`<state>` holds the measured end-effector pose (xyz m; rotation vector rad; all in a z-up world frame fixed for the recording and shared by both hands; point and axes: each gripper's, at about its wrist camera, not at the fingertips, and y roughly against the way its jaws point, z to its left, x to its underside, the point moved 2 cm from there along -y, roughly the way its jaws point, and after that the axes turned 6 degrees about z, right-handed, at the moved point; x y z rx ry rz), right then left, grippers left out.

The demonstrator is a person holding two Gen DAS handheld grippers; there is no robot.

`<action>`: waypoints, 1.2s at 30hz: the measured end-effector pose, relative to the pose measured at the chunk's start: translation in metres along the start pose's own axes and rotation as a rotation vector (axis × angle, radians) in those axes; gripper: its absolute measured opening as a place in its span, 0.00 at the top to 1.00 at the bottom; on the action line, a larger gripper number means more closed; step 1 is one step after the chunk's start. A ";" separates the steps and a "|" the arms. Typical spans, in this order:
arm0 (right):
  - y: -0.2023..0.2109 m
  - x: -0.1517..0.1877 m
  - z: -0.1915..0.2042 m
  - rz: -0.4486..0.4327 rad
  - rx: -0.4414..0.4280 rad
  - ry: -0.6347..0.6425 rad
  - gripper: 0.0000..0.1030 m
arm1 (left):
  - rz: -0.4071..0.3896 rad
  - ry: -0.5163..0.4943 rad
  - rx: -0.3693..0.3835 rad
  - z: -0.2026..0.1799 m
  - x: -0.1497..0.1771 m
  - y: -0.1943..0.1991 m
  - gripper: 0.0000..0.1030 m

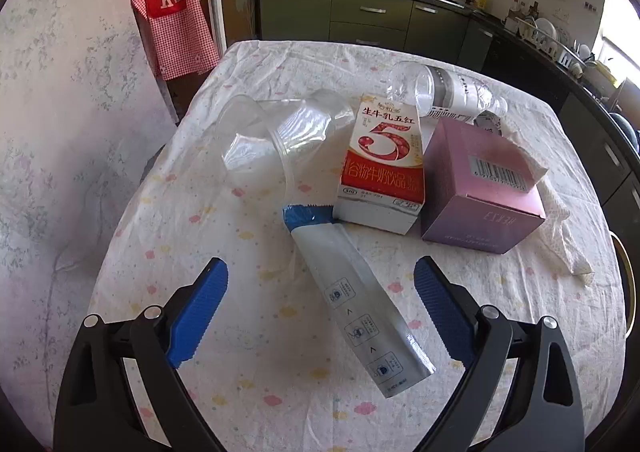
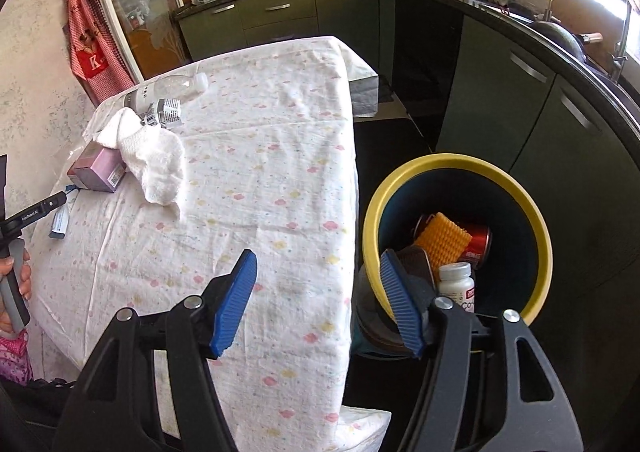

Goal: Collect trash
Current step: 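Grasp the white-and-blue toothpaste tube with the left gripper, then carry the toothpaste tube over the yellow bin and open the left gripper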

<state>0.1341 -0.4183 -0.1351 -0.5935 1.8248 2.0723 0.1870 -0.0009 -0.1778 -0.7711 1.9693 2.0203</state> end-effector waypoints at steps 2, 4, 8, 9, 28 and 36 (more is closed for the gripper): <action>-0.002 0.000 0.003 0.001 -0.013 0.014 0.41 | 0.014 0.016 -0.004 0.001 0.000 -0.004 0.13; -0.003 0.001 0.003 -0.001 -0.019 0.022 0.41 | 0.023 0.018 -0.013 0.002 -0.001 -0.007 0.19; -0.003 0.005 -0.002 -0.004 -0.030 0.006 0.41 | 0.076 0.015 -0.003 0.003 -0.001 -0.018 0.46; -0.003 0.006 -0.005 -0.004 -0.031 0.000 0.41 | 0.074 0.008 -0.008 0.003 -0.002 -0.018 0.47; -0.003 0.005 -0.005 -0.012 -0.043 -0.011 0.41 | -0.011 -0.111 0.097 0.017 0.025 0.059 0.74; 0.005 0.012 -0.022 -0.024 -0.010 -0.046 0.41 | -0.063 -0.386 0.323 -0.093 0.022 0.094 0.74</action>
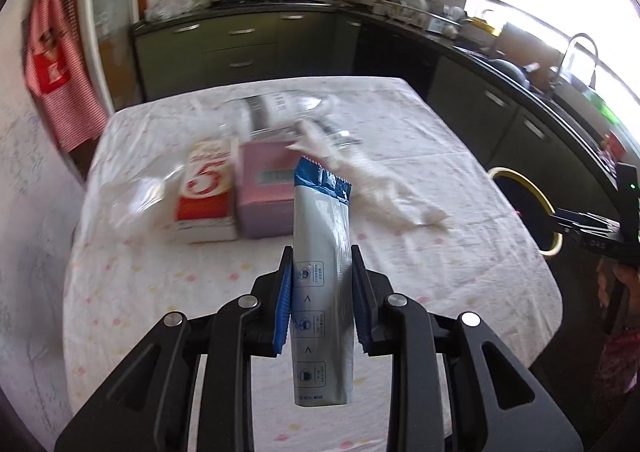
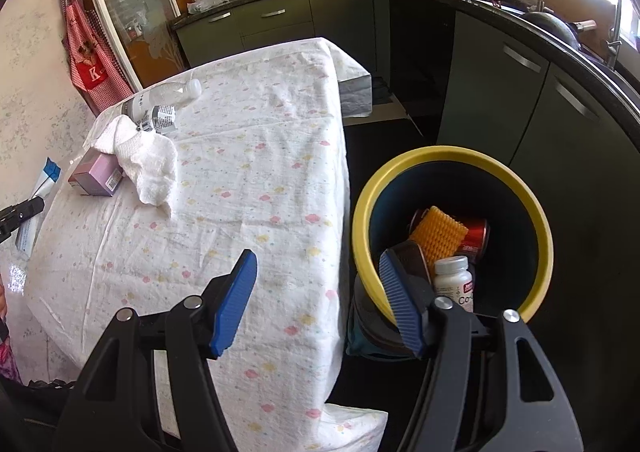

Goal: Collect trash
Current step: 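Carry the toothpaste tube over the yellow bin and open the left gripper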

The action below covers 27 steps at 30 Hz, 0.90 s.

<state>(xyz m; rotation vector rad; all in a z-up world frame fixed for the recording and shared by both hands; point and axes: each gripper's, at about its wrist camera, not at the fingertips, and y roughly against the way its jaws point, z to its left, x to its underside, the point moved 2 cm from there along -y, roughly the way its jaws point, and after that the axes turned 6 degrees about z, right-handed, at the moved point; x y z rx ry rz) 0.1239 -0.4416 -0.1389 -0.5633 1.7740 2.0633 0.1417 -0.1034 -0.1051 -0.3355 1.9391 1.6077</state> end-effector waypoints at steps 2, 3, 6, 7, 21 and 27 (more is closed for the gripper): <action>0.008 0.004 -0.013 -0.012 0.025 -0.028 0.41 | 0.000 -0.087 0.062 -0.035 -0.014 -0.008 0.74; 0.013 0.007 -0.020 -0.019 0.038 -0.045 0.41 | 0.001 -0.127 0.096 -0.053 -0.021 -0.013 0.74; 0.031 0.017 -0.045 -0.048 0.078 -0.102 0.41 | 0.019 -0.234 0.197 -0.109 -0.041 -0.032 0.74; 0.037 0.022 -0.053 -0.057 0.089 -0.121 0.41 | 0.030 -0.265 0.228 -0.127 -0.046 -0.039 0.74; 0.067 0.078 -0.140 -0.083 0.163 -0.332 0.41 | 0.202 -0.529 0.418 -0.342 -0.101 -0.160 0.73; 0.064 0.084 -0.151 -0.074 0.168 -0.358 0.41 | 0.159 -0.525 0.412 -0.377 -0.115 -0.184 0.37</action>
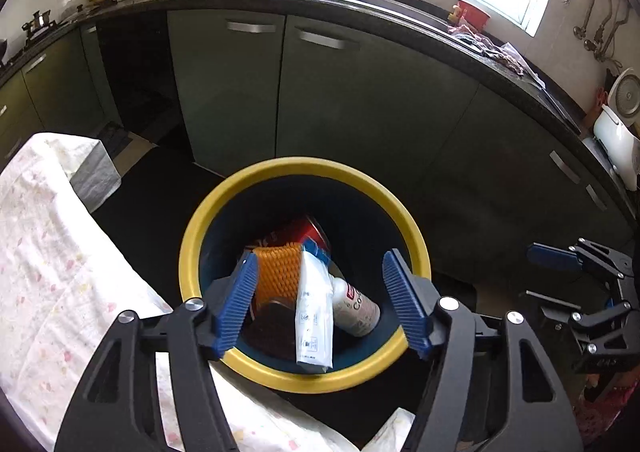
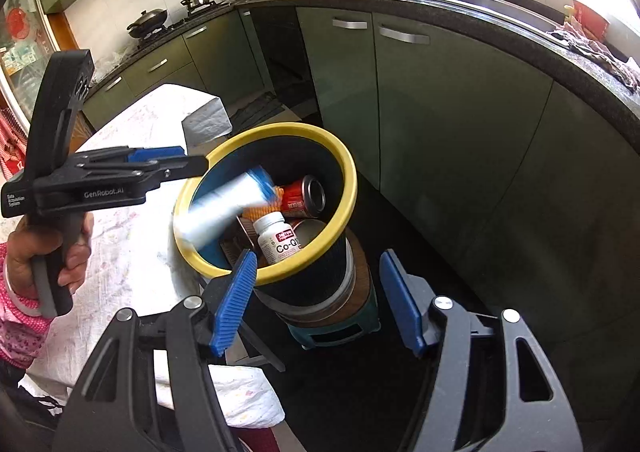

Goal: Collect trash
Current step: 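Carry the toothpaste tube over the yellow bin and open the left gripper, then grasp the white wet wipe with the right gripper and lift it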

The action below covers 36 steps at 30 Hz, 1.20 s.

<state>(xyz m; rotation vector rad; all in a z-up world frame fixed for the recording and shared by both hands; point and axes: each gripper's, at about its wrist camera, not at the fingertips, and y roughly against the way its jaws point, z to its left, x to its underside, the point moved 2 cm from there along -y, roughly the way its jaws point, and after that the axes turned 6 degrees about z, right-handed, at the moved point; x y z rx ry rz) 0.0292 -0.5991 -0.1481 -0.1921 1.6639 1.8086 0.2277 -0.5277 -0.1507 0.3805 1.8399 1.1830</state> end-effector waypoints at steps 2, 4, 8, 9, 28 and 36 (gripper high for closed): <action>0.000 0.001 0.000 -0.001 0.001 0.001 0.41 | -0.040 0.007 0.033 0.001 0.002 0.012 0.34; -0.002 0.000 0.003 0.002 -0.002 0.006 0.41 | -0.101 0.016 0.040 0.008 0.013 0.038 0.31; -0.011 -0.004 0.021 0.017 -0.021 0.034 0.41 | -0.236 0.032 0.001 0.025 0.050 0.097 0.25; -0.014 -0.006 0.028 0.023 -0.029 0.049 0.41 | -0.264 0.043 -0.014 0.032 0.062 0.113 0.24; -0.062 -0.029 0.334 0.094 -0.324 0.509 0.41 | -0.592 0.471 -0.633 0.272 0.279 0.316 0.14; -0.091 -0.030 0.407 0.134 -0.333 0.573 0.41 | -0.630 0.512 -0.703 0.279 0.304 0.318 0.10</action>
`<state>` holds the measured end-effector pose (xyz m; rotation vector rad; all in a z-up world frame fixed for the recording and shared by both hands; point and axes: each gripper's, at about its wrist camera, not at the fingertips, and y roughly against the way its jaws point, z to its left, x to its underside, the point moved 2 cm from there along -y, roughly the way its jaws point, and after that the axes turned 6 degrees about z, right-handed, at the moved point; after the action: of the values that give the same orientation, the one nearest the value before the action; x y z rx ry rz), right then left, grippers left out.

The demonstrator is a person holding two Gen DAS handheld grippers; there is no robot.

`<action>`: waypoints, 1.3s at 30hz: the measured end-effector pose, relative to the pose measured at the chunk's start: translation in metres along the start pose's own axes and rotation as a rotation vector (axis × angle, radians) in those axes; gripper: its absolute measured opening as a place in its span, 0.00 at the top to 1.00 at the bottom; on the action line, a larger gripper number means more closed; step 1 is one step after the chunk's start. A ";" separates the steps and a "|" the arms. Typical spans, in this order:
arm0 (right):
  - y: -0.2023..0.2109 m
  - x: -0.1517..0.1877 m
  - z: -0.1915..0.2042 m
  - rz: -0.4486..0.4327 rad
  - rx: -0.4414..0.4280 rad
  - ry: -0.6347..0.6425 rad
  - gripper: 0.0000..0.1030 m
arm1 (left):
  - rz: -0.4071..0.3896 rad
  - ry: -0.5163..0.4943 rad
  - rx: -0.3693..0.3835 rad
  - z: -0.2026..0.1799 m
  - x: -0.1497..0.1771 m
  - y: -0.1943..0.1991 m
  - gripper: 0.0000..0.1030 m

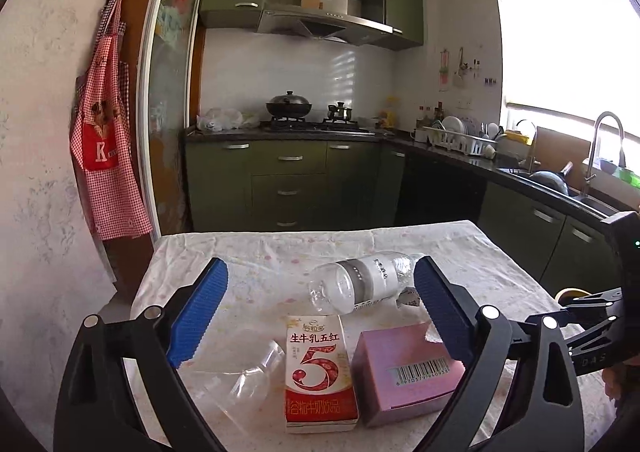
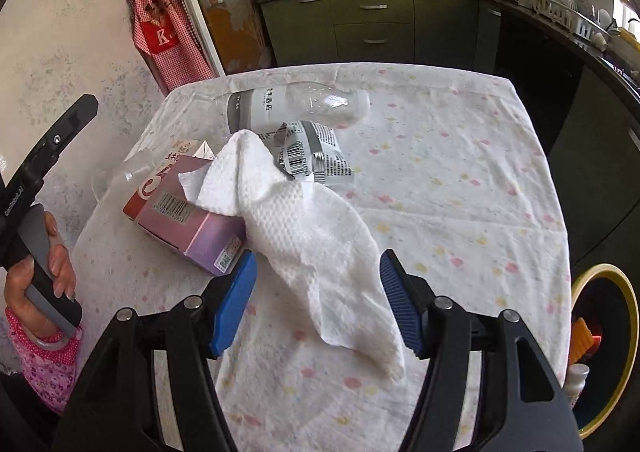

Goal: Collect trash
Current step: 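Grasp the white wet wipe with the right gripper and lift it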

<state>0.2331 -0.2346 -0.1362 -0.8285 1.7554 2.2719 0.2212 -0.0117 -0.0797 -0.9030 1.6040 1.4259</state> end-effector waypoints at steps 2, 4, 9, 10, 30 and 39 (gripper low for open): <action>-0.011 -0.004 0.004 0.018 0.001 0.003 0.41 | -0.002 0.002 0.008 -0.005 0.002 0.002 0.10; -0.021 -0.008 0.008 0.033 0.001 0.006 0.42 | 0.003 -0.003 0.018 -0.009 0.003 0.002 0.10; -0.036 -0.015 0.017 0.048 0.010 0.018 0.57 | 0.012 -0.002 0.031 -0.011 0.006 0.002 0.10; -0.037 -0.016 0.017 0.049 0.007 0.016 0.62 | 0.013 -0.001 0.032 -0.011 0.006 0.002 0.10; 0.062 -0.002 0.029 -0.151 -0.088 0.030 0.94 | 0.022 0.000 0.034 -0.015 0.007 0.002 0.10; 0.132 0.005 0.023 -0.272 -0.105 0.031 0.94 | 0.015 -0.013 0.035 -0.018 0.009 0.003 0.10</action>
<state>0.1635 -0.2539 -0.0237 -1.0563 1.4423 2.1942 0.2131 -0.0295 -0.0859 -0.8615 1.6244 1.4076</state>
